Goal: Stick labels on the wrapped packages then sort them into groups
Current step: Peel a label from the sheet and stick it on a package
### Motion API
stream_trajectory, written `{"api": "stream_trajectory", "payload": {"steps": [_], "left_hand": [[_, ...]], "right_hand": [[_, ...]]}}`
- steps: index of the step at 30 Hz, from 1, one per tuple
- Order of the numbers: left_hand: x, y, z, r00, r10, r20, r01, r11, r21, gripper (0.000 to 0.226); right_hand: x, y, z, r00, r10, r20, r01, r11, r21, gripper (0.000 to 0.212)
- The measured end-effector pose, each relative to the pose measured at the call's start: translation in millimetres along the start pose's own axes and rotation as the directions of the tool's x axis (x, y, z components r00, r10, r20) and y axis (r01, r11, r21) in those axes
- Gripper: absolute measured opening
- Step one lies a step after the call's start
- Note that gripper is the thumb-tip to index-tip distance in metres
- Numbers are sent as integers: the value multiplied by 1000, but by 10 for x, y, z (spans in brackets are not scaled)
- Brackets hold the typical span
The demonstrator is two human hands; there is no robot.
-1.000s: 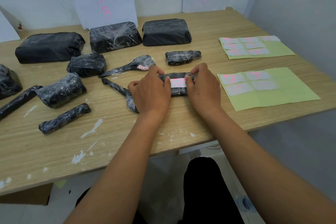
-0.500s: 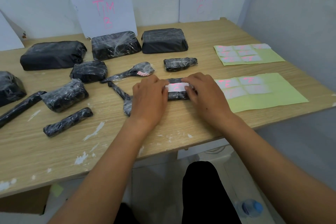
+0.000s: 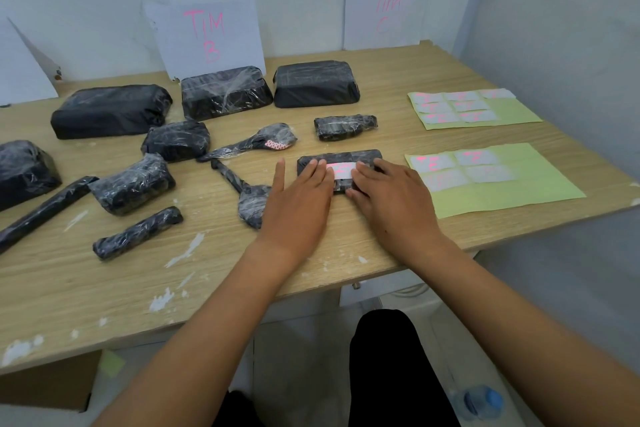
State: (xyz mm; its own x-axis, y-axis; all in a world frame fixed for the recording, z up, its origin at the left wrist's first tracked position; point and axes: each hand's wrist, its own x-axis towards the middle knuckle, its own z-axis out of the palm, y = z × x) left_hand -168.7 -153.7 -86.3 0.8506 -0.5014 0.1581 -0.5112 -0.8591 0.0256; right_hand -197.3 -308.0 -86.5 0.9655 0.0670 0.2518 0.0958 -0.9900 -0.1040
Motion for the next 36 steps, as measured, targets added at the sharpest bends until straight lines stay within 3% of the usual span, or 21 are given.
{"api": "stream_trajectory", "payload": {"steps": [5, 9, 14, 18, 27, 36], "left_hand": [[-60, 60, 2, 993, -50, -108, 46, 998, -38, 42], [-56, 52, -2, 977, -32, -209, -1, 987, -159, 42], [52, 8, -21, 991, 128, -46, -133, 981, -140, 52], [93, -29, -14, 988, 151, 31, -146, 983, -115, 52], [40, 39, -13, 999, 41, -34, -45, 992, -114, 49], [-21, 36, -3, 997, 39, -70, -49, 989, -139, 44]], "right_hand": [[-45, -18, 17, 991, 64, -115, -56, 996, 76, 27], [-38, 17, 15, 989, 61, -136, -38, 985, 167, 31], [29, 29, 29, 993, -39, -115, 53, 991, 124, 41], [56, 42, 39, 995, -98, 11, 96, 992, 85, 46], [-2, 36, 85, 998, 27, -59, -23, 997, 71, 38], [-35, 13, 82, 985, -32, -172, 51, 993, 105, 30]]}}
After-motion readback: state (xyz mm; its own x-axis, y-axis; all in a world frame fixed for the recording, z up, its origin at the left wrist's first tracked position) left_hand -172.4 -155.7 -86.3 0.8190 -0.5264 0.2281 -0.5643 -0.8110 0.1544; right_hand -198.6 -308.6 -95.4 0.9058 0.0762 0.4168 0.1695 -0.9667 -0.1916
